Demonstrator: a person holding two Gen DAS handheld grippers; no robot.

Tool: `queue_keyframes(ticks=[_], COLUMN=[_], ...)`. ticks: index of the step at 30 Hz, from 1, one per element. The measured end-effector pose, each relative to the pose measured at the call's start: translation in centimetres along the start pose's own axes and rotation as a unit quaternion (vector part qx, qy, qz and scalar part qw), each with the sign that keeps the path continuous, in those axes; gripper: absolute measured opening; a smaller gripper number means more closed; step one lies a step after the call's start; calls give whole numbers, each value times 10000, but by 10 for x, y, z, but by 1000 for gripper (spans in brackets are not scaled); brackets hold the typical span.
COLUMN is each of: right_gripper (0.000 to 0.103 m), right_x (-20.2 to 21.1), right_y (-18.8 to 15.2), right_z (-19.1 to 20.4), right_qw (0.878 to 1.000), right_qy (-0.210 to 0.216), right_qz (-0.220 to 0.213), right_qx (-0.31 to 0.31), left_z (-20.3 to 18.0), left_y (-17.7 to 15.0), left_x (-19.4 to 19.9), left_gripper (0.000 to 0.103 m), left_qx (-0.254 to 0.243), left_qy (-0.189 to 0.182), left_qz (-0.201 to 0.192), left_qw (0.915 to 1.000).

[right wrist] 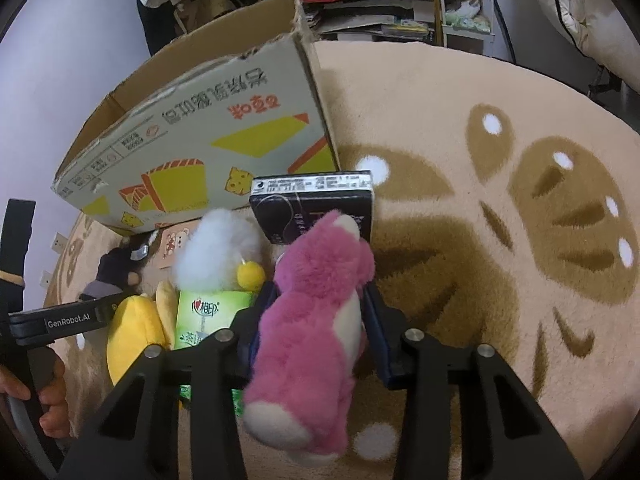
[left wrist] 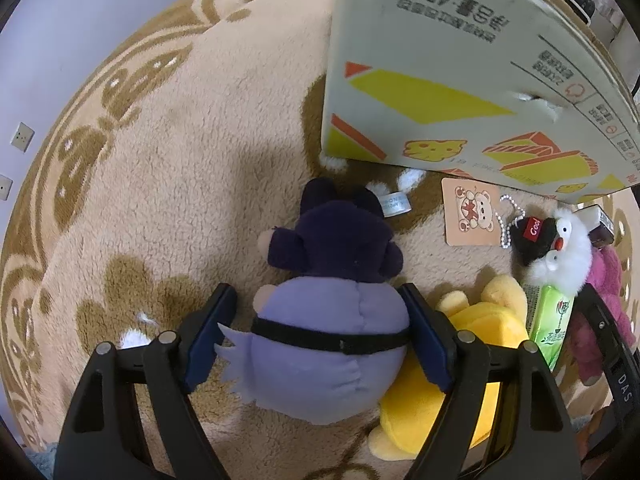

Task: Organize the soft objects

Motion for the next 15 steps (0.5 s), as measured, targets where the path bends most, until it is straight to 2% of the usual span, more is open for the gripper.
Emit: queue_keyframes(ticks=[2,5,8,11,15], right_gripper=[39,39,39,39,39], right_x=[3,12,19,28,43], right_y=[0,0,1,3,7], right_z=[-1,-6,-9,-9,-5], right_qw=[10000,9998,9996,9991,9984], right_qy=[-26,69,56,116,177], right_qz=[-43,-121,-186,-322,-509], right_qx=[-25,-151,-211,-265,-191], left_z=[1,-3,-6,-3,2], left_y=[-1,-3,-4,-5,-7], left_x=[2,6,9,14,32], left_gripper=[76,65,63,62,61], left_qx=[-7,-141,-251,-159,16], left_qy=[-17,-8,48,-15,-113], left_qz=[-70,-167,-231,-312,-623], left_qw=[10000,9998,9994,9994,9980])
Point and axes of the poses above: each gripper's, at about its wrist camera, not at the fingertips, and x roughly against the way its jaws point, z to its left, y to its top, the point moved 4 cm from there along -x, roughly the way its jaws point, and after that the axes turned 1 degree about x, right-handed, at the moved point
